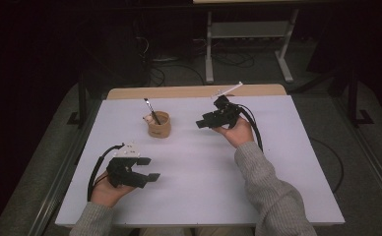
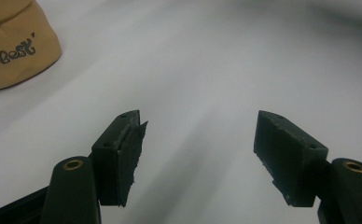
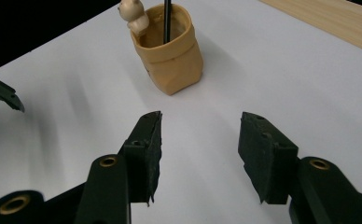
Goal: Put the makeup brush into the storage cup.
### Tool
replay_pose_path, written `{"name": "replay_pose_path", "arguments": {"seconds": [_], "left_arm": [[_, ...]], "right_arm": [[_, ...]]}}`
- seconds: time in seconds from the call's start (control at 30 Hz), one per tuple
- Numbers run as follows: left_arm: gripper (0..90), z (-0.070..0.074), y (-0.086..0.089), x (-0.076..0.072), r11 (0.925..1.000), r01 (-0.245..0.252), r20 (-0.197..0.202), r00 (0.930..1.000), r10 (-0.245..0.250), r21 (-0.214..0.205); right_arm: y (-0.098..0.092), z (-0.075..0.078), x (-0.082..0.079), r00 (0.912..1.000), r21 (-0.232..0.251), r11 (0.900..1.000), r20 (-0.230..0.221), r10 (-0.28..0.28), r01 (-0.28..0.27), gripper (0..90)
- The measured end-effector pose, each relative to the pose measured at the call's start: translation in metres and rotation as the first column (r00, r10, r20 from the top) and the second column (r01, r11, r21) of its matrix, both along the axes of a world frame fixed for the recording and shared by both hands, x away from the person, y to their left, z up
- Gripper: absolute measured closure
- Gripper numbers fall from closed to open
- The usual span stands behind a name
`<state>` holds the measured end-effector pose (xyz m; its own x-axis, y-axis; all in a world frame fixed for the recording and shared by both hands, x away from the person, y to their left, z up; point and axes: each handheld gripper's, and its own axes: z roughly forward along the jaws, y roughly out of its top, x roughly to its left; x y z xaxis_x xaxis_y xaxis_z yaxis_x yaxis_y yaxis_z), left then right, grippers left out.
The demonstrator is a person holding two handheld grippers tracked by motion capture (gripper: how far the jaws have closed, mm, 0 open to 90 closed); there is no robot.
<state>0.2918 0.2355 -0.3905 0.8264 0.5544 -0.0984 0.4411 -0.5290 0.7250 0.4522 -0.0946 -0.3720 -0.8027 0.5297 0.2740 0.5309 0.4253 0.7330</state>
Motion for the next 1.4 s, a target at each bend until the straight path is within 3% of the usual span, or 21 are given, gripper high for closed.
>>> {"name": "replay_pose_path", "arguments": {"seconds": [0.53,0.83,1.4], "left_arm": [[31.7,0.0,0.0,0.0,1.0,-0.003,0.009,1.0,0.003,-0.004],[31.4,0.0,0.001,0.001,1.0,-0.003,0.009,1.0,0.003,-0.002],[31.3,0.001,0.0,0.0,0.9999,-0.01,0.011,0.9999,0.011,-0.003]], "right_arm": [[-0.014,0.005,-0.016,0.9997,-0.001,1.0,0.022,0.009,-0.009,45.4],[-0.023,-0.002,-0.023,0.9997,-0.008,1.0,0.023,-0.003,0.003,43.4],[-0.041,0.003,-0.038,0.9989,-0.007,0.9997,0.043,-0.021,0.021,41.6]]}}
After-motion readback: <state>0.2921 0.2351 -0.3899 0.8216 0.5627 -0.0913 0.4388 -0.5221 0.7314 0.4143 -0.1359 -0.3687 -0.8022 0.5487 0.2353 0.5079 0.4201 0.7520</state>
